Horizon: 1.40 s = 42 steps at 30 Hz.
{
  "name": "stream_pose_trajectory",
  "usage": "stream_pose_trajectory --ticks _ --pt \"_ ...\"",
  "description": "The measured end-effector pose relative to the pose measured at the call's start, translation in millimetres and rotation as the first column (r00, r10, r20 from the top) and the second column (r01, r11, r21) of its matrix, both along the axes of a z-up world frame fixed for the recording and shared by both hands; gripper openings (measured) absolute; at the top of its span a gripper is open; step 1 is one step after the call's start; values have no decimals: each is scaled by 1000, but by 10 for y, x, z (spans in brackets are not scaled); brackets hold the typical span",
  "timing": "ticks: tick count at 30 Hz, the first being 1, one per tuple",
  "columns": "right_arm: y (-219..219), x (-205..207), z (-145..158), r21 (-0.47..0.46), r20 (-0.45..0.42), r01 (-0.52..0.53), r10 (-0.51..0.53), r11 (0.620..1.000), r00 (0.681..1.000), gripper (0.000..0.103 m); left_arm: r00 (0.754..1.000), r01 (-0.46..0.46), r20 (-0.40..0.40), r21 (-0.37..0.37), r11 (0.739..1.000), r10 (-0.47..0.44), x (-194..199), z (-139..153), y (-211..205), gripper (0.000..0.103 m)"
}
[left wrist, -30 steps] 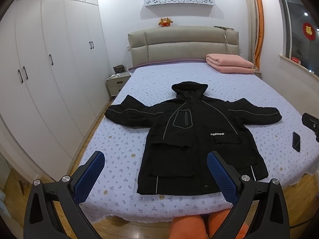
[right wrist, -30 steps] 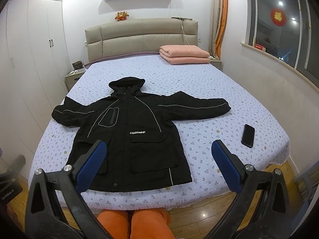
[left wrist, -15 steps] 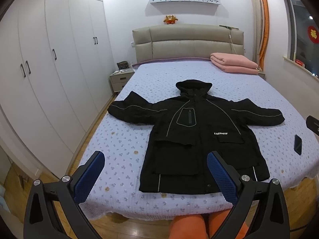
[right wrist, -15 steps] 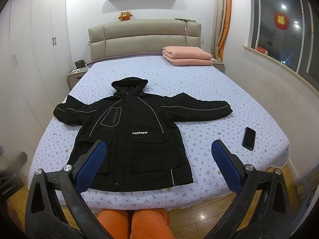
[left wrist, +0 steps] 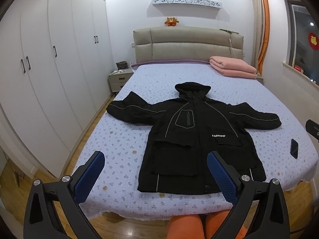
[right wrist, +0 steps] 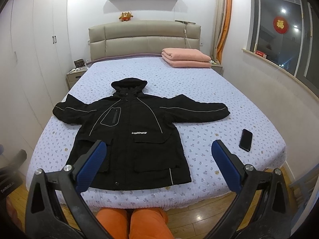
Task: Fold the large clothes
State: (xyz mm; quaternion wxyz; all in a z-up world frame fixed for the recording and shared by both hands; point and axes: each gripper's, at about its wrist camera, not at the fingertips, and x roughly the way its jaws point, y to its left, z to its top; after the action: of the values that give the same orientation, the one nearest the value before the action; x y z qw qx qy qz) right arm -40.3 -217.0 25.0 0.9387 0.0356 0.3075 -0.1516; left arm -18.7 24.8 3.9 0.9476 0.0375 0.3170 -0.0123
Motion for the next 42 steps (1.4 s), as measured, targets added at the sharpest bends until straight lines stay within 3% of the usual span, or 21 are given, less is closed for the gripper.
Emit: stream_pose_trajectory --ticks 7,12,15,20,23,27,30,31,36,37,40,42 --pt "-1 -16 31 -26 20 28 -28 999 999 103 999 -4 41 13 1000 3 -69 76 52 102" --pt "-125 175 -115 -24 3 33 -33 999 999 103 1000 -5 21 6 1000 5 127 -69 -15 102" --pt "-286 418 -372 -12 -10 36 -36 999 999 103 1000 15 -19 -9 1000 -16 424 -356 -187 102" --pt "-675 865 -1008 50 -92 60 -55 997 994 103 984 45 -173 -11 999 -46 1095 -1001 -573 102" --pt "-993 1117 -1380 68 -131 103 -94 992 987 103 967 86 -240 -16 996 -88 1479 -1395 -863 102" --pt "-1495 1518 -1903 59 -159 170 -159 984 974 103 920 130 -358 -113 985 -162 2107 -1959 -1225 102" --pt "-1721 1815 -2067 58 -165 186 -175 981 971 103 897 164 -392 -134 977 -204 2600 -2261 -1503 102" --pt "-1968 2170 -2204 41 -169 220 -210 975 963 103 892 185 -393 -138 973 -225 2806 -2360 -1644 101" --pt "-2421 2651 -2416 82 -170 304 -288 949 942 103 880 202 -408 -137 970 -241 3484 -2680 -2107 101" --pt "-2540 2745 -2473 104 -188 323 -300 941 935 103 876 199 -418 -143 969 -241 3593 -2722 -2192 98" --pt "-2971 2942 -2597 173 -255 360 -311 917 915 103 853 202 -459 -146 968 -248 3805 -2789 -2394 67" --pt "-3088 2967 -2601 186 -262 364 -311 912 914 103 833 202 -495 -149 968 -249 3892 -2818 -2477 67"
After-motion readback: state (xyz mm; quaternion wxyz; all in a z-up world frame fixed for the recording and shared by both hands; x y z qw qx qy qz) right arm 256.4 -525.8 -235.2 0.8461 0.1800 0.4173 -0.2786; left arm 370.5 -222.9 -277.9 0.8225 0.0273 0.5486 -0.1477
